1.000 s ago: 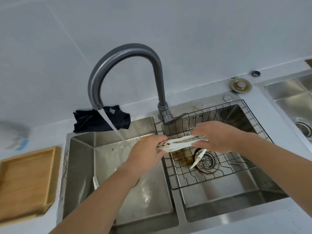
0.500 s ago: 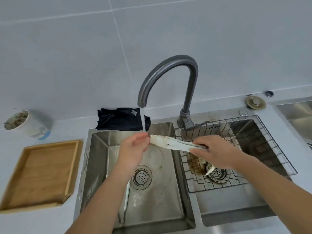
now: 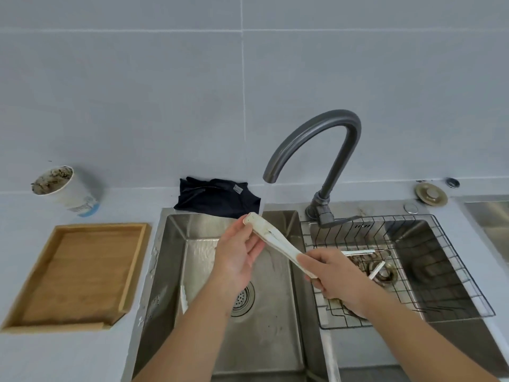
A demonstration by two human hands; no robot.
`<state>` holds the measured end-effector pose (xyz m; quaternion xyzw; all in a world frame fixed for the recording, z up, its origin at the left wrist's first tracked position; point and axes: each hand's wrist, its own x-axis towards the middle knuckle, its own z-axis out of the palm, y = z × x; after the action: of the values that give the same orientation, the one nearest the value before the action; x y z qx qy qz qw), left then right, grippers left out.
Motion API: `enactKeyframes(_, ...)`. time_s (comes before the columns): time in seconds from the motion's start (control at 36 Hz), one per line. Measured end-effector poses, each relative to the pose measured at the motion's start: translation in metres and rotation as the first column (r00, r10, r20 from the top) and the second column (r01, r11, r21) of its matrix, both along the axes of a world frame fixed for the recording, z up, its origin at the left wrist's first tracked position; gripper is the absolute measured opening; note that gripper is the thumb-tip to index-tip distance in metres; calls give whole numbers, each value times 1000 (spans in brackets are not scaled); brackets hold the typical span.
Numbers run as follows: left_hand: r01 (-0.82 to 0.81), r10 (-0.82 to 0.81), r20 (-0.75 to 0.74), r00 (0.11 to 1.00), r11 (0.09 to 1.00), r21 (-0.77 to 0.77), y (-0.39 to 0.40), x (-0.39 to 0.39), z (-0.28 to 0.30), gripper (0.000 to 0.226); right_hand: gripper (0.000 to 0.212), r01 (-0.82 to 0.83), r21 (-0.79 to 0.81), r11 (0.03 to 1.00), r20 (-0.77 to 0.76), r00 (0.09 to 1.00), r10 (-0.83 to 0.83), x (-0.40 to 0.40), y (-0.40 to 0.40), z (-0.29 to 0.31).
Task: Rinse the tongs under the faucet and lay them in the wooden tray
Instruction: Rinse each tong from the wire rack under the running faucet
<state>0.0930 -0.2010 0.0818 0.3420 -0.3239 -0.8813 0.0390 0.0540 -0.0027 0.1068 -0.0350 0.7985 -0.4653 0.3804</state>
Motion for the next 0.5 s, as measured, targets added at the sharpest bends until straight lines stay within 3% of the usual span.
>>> enactKeyframes(0.08, 24, -25, -25, 999, 999, -28, 0, -5, -3, 37, 29, 108, -42, 993, 89, 991, -104, 4, -13, -1)
enactKeyframes(0.19, 82, -90, -50, 995, 986, -147, 0, -12, -12, 93, 30, 183, -38, 982, 113, 978, -178, 7, -28, -6)
enactKeyframes(0.28, 97, -110, -44, 993, 966, -238, 2, -17, -17, 111, 32, 211, -51, 976, 133, 970, -203, 9, -36, -8)
enactKeyframes(0.36, 84, -90, -7, 996, 955, -285, 1, -24, -20, 101, 31, 225, -58, 973, 164, 963, -213, 9, -39, -9)
enactKeyframes(0.5, -9, 8, -4, 1000, 981, -192, -8, -37, -25, 52, 31, 223, -67, 972, 176, 962, -209, 8, -36, -8)
